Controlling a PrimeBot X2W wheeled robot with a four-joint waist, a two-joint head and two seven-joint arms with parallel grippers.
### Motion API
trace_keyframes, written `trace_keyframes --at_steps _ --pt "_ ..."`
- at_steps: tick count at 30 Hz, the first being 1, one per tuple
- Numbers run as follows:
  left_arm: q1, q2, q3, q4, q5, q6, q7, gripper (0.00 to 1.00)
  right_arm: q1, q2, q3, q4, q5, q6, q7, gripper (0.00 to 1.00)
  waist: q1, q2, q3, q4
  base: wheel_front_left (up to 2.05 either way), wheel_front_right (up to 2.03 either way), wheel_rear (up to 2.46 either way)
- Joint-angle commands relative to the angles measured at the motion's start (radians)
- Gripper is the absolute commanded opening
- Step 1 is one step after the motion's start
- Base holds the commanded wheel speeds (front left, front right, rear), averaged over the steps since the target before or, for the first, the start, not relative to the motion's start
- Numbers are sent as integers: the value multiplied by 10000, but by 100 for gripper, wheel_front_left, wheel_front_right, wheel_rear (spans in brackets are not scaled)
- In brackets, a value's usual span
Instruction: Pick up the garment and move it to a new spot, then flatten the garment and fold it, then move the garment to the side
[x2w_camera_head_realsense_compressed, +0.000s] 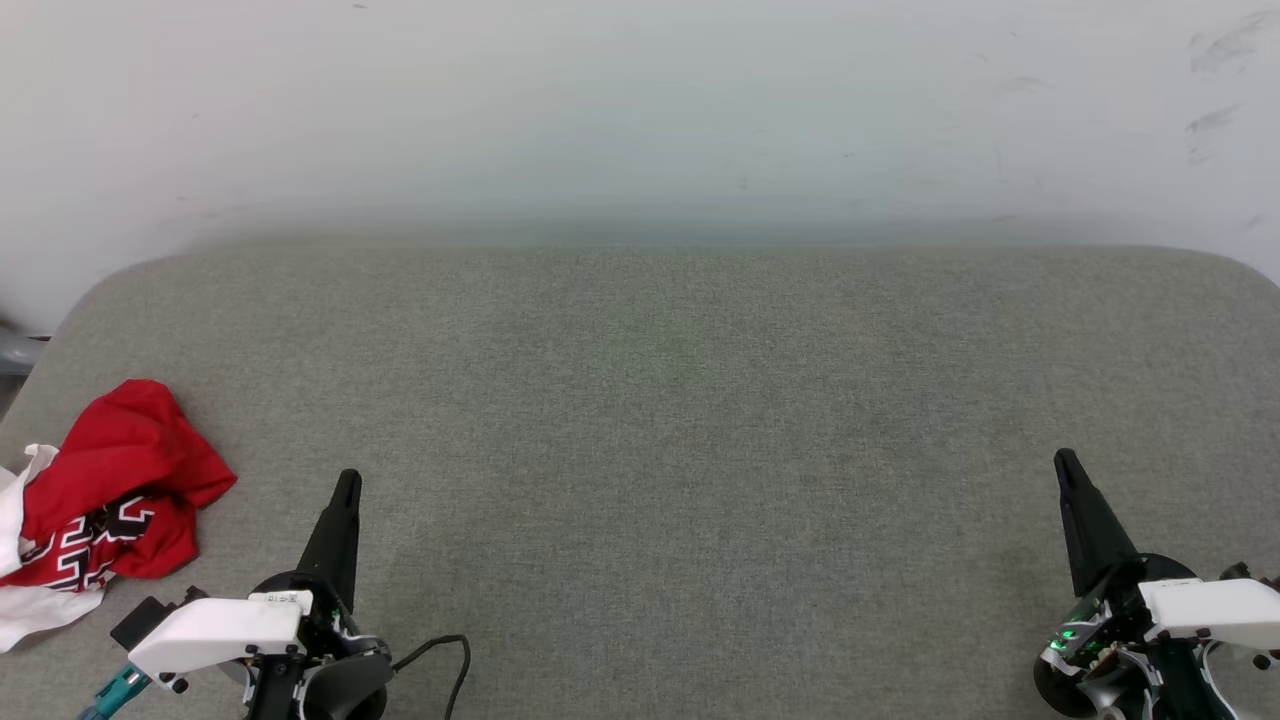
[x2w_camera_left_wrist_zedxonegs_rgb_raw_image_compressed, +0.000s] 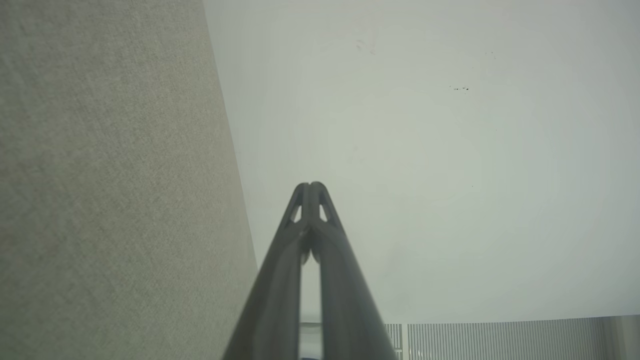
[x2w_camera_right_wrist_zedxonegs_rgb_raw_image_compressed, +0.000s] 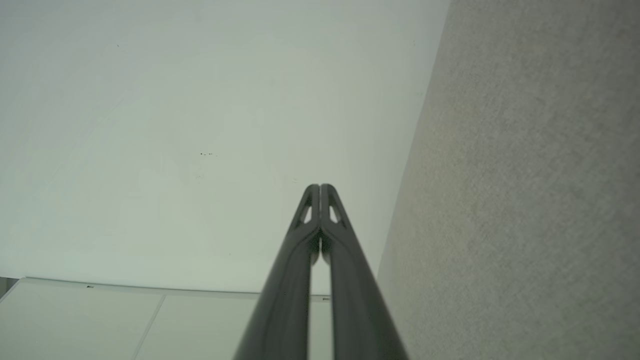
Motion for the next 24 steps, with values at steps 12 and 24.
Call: trace_keyframes --at_steps 12,24 --pt "-63 -12 24 -9 0 -27 17 0 -118 44 -2 7 -50 -3 10 0 0 0 0 0 0 0 0" --pt "-63 -12 22 -9 0 -27 17 0 -118 44 -1 7 -49 -3 9 0 0 0 0 0 0 0 0"
